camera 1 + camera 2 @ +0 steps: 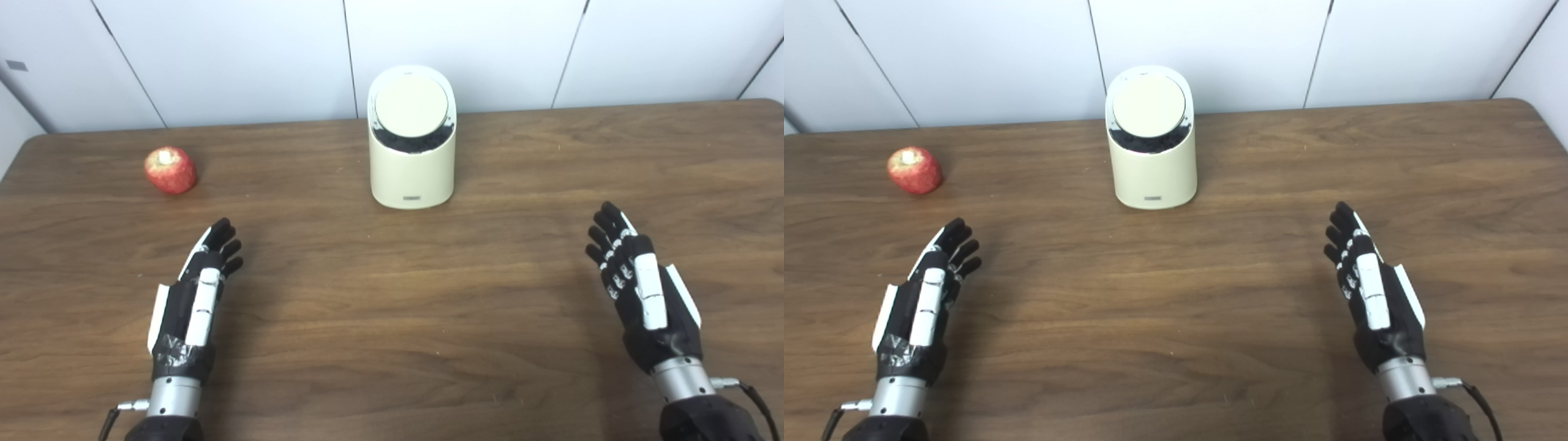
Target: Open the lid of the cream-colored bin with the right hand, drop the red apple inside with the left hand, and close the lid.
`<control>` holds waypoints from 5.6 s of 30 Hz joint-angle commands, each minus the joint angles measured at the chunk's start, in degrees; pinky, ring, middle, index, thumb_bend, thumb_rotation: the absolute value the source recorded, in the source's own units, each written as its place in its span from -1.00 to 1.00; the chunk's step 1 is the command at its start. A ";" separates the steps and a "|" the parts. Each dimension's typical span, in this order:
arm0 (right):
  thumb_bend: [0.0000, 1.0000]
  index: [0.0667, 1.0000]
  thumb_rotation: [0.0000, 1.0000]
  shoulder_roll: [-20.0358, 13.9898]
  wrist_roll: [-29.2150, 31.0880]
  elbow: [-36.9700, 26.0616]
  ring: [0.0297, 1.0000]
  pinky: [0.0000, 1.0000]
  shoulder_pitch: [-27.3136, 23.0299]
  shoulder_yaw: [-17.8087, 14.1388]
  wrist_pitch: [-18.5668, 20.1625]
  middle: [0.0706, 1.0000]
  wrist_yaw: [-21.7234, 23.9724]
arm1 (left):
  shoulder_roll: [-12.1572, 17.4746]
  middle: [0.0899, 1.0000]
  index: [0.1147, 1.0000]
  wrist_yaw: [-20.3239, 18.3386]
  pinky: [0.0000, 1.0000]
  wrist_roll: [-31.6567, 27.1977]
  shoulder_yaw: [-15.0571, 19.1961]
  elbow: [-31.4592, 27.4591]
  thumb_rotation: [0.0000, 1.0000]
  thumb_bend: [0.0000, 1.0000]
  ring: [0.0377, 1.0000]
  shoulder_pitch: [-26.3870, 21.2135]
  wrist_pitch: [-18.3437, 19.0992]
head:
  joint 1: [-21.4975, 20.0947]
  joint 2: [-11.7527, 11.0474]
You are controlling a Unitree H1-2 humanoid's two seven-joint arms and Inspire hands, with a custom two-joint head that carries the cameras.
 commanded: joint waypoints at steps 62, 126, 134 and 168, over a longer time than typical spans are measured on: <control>0.18 0.96 0.40 0.47 -8.92 7.23 0.94 0.80 -5.88 2.17 -13.89 0.97 0.63 | -1.10 0.85 0.84 0.63 0.86 2.22 -2.32 14.50 0.63 -0.08 0.85 3.20 -15.19 | 1.07 -22.56; 0.83 0.84 -0.25 2.48 -40.42 36.68 0.80 0.63 -56.12 17.40 -1.55 0.84 -2.68 | -0.11 0.90 0.93 -0.64 0.92 -0.69 -1.98 8.50 0.70 0.02 0.89 6.27 -11.36 | -3.52 -15.91; 0.82 0.81 -0.33 1.55 -42.08 37.36 0.79 0.61 -55.18 19.34 -2.03 0.82 -2.23 | -0.52 0.89 0.92 -0.31 0.88 -0.29 -1.96 7.24 0.73 -0.01 0.88 6.67 -10.24 | -3.55 -15.70; 0.66 0.76 -0.27 1.48 -40.67 38.66 0.79 0.63 -53.99 17.82 -2.94 0.81 -3.65 | -0.51 0.93 0.96 -0.86 0.95 -1.30 -2.29 4.36 0.68 -0.12 0.92 7.60 -8.67 | -4.29 -14.65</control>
